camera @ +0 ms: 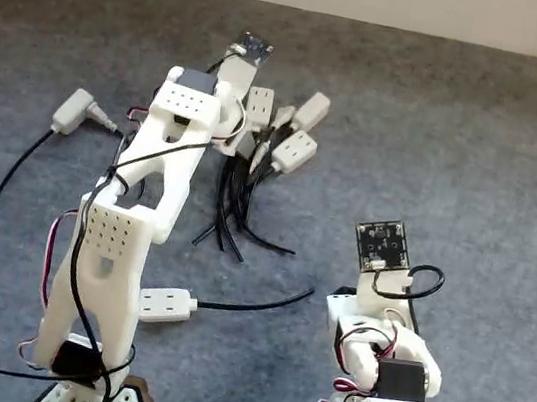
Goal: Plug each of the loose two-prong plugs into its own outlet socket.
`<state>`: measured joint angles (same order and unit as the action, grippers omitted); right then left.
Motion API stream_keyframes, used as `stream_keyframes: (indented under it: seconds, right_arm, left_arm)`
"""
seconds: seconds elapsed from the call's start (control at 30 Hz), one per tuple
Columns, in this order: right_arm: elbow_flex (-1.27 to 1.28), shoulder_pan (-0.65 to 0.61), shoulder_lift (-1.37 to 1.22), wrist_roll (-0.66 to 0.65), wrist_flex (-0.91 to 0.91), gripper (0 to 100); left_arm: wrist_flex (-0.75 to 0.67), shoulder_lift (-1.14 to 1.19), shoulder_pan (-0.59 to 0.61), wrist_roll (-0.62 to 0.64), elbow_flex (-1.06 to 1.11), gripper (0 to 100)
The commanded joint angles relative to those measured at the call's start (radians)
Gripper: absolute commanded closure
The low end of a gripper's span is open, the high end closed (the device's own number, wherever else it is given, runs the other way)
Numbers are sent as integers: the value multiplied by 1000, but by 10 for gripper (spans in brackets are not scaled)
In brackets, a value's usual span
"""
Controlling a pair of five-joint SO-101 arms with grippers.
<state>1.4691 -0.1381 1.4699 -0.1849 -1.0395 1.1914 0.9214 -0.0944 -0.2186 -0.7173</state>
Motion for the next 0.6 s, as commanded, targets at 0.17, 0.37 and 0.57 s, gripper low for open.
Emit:
stream_keyframes:
  seconds: [0.17, 0.37, 0.57]
  right_arm:
    - [-10, 10, 8, -12, -1, 993]
    - [-15, 91, 10, -75, 2, 993]
    - [-36, 104, 10, -81, -4, 993]
  left_arm:
    - [245, 8, -7, -112, -286, 998]
    - [474, 13, -12, -167, -549, 995]
    - [440, 16, 45, -192, -519, 992]
